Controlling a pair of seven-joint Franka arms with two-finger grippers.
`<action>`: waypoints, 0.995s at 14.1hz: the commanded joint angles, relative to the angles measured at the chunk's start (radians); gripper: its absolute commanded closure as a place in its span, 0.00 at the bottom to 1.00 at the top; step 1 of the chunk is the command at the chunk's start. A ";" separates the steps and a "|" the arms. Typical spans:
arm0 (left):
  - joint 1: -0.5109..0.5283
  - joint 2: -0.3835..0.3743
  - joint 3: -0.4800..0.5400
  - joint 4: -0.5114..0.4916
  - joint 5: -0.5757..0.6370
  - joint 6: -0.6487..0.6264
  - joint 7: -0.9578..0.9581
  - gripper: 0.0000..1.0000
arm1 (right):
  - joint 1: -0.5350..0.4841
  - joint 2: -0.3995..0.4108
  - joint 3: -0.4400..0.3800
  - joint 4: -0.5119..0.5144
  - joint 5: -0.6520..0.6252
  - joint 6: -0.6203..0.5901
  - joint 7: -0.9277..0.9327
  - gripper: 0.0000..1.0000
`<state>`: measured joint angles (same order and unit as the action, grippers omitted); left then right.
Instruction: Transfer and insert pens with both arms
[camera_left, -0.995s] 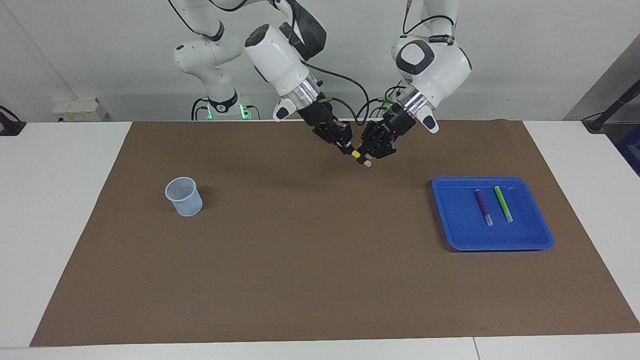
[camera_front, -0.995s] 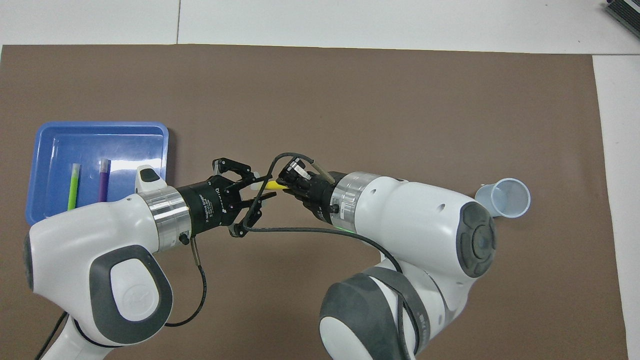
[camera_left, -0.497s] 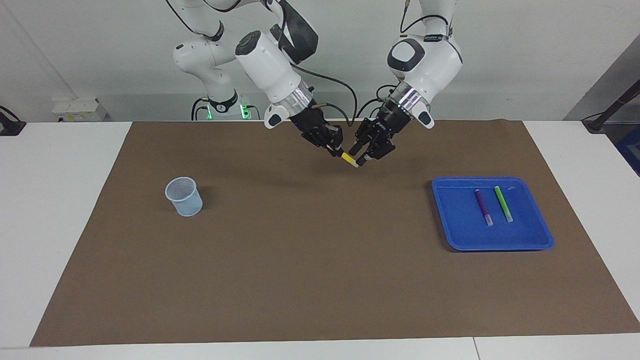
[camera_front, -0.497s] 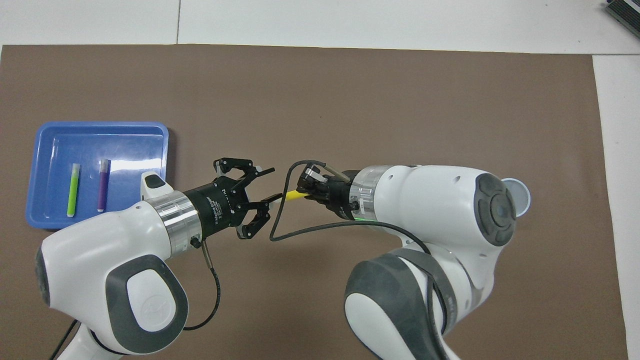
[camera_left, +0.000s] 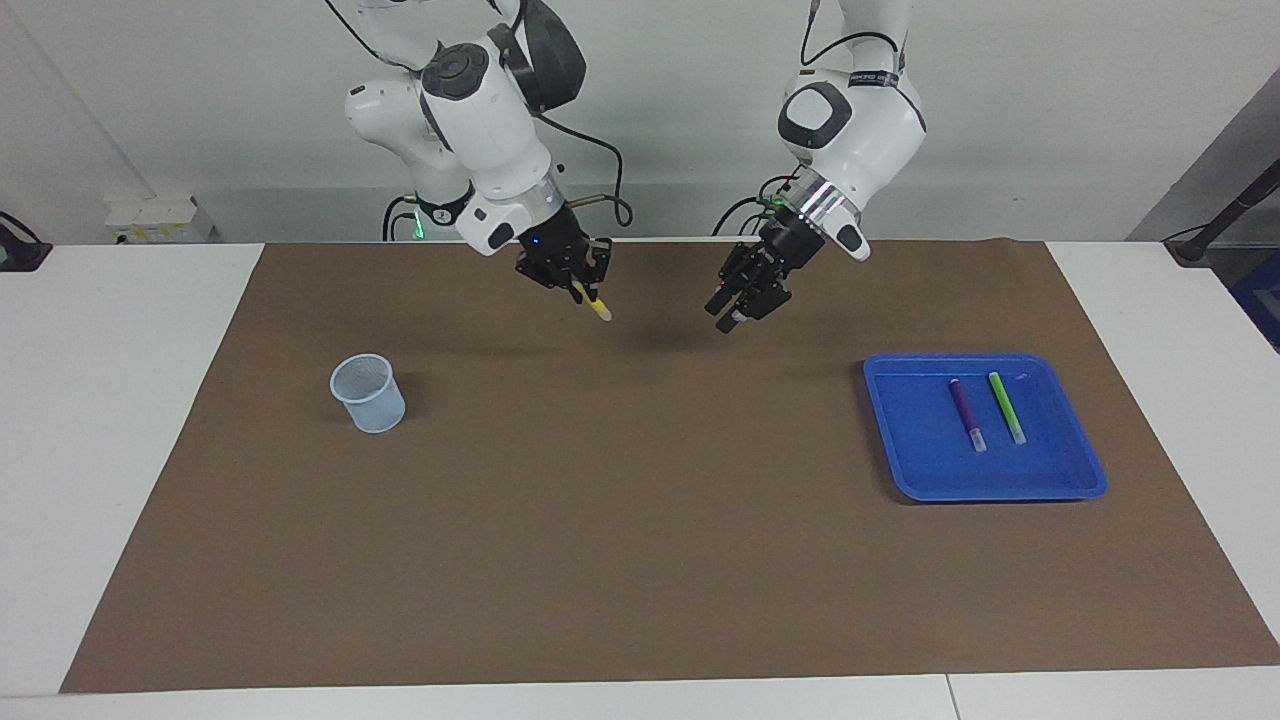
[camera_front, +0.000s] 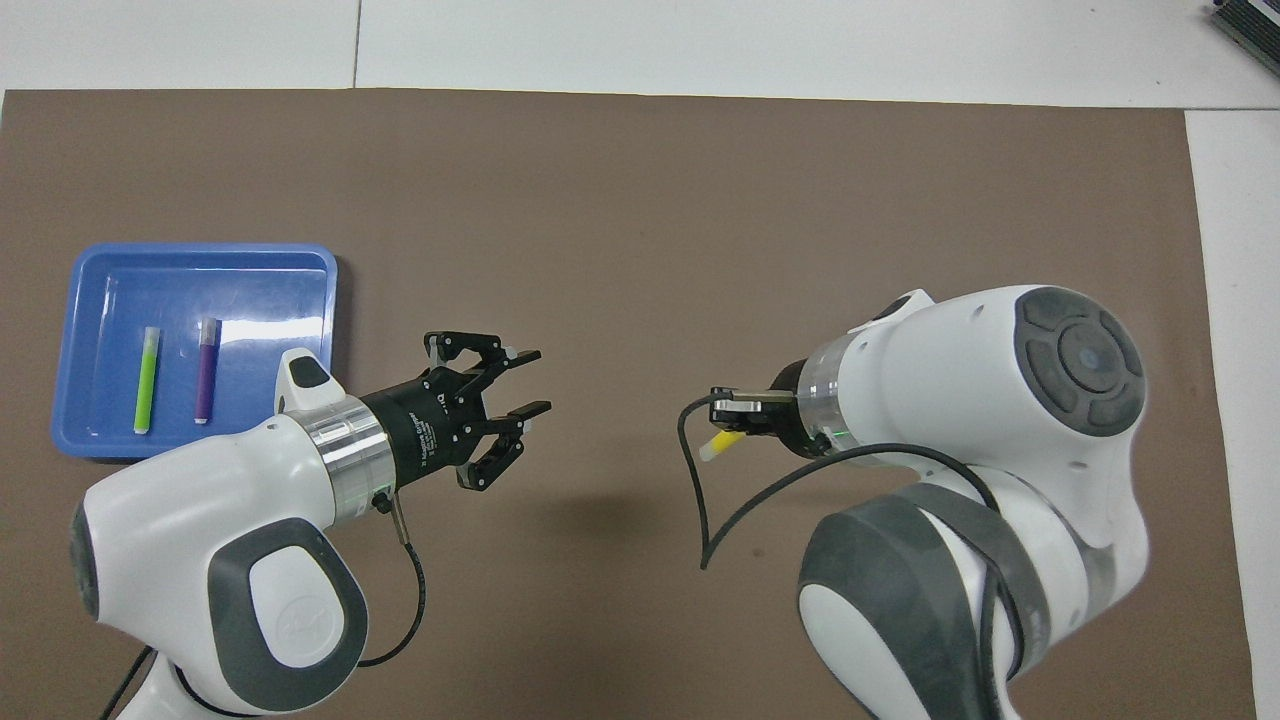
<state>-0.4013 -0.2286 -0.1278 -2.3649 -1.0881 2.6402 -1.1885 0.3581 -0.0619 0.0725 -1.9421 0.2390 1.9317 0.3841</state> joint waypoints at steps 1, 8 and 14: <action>0.073 -0.070 0.005 -0.059 0.023 -0.107 0.148 0.53 | -0.077 -0.064 0.007 -0.009 -0.149 -0.158 -0.243 1.00; 0.470 -0.064 0.007 0.064 0.666 -0.687 0.741 0.53 | -0.385 -0.127 0.006 -0.031 -0.306 -0.203 -0.934 1.00; 0.585 -0.063 0.008 0.070 0.930 -0.697 1.151 0.53 | -0.416 -0.122 0.006 -0.115 -0.287 -0.024 -0.947 1.00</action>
<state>0.1420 -0.2861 -0.1089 -2.3060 -0.2229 1.9631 -0.1582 -0.0475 -0.1722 0.0684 -2.0251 -0.0468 1.8611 -0.5615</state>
